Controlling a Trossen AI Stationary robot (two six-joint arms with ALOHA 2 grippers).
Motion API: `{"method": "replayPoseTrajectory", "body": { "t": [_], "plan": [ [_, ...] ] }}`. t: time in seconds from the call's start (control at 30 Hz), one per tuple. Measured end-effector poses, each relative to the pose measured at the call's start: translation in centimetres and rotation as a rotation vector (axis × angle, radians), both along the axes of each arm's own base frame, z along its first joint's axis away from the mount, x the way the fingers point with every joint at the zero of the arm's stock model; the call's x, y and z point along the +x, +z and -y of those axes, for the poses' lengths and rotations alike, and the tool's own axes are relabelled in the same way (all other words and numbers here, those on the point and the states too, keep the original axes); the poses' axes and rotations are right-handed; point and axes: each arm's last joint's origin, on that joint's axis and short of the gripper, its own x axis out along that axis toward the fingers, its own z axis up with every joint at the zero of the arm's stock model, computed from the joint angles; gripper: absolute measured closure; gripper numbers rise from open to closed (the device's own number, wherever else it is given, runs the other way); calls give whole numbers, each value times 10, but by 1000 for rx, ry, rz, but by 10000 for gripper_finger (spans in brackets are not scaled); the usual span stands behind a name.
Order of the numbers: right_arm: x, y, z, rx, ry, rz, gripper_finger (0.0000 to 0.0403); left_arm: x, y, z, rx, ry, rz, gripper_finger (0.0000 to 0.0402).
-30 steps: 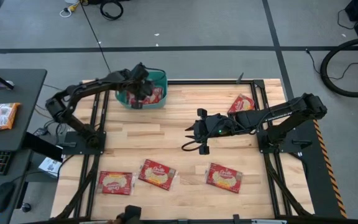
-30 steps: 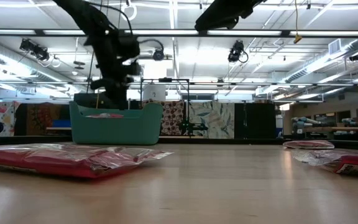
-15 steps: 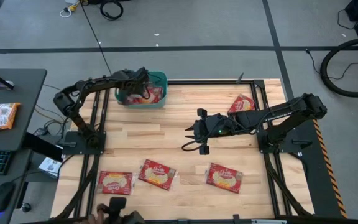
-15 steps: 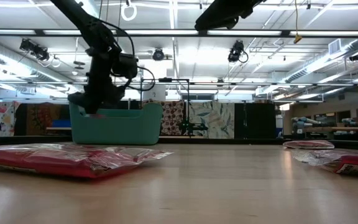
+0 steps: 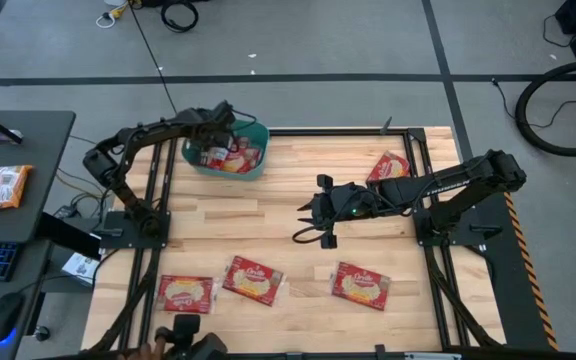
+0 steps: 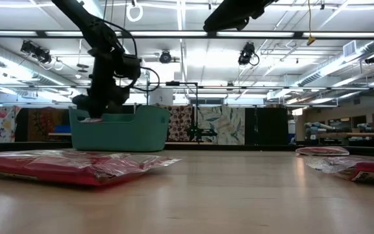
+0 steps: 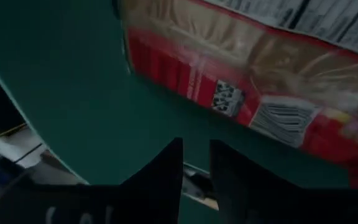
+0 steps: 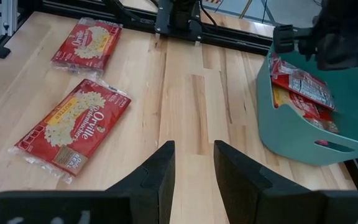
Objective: Sort popcorn bags into baskets
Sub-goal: Put the popcorn bag into the bin
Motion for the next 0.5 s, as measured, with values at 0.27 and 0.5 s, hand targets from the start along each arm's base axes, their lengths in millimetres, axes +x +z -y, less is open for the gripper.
{"method": "replayPoseTrajectory", "body": {
  "t": [0.27,0.5],
  "plan": [
    [0,1,0,-6,5,5,286,7,14,-7,101,73,127,320],
    [0,0,0,-9,6,5,286,12,45,-11,-56,270,419,320]
  ]
}}
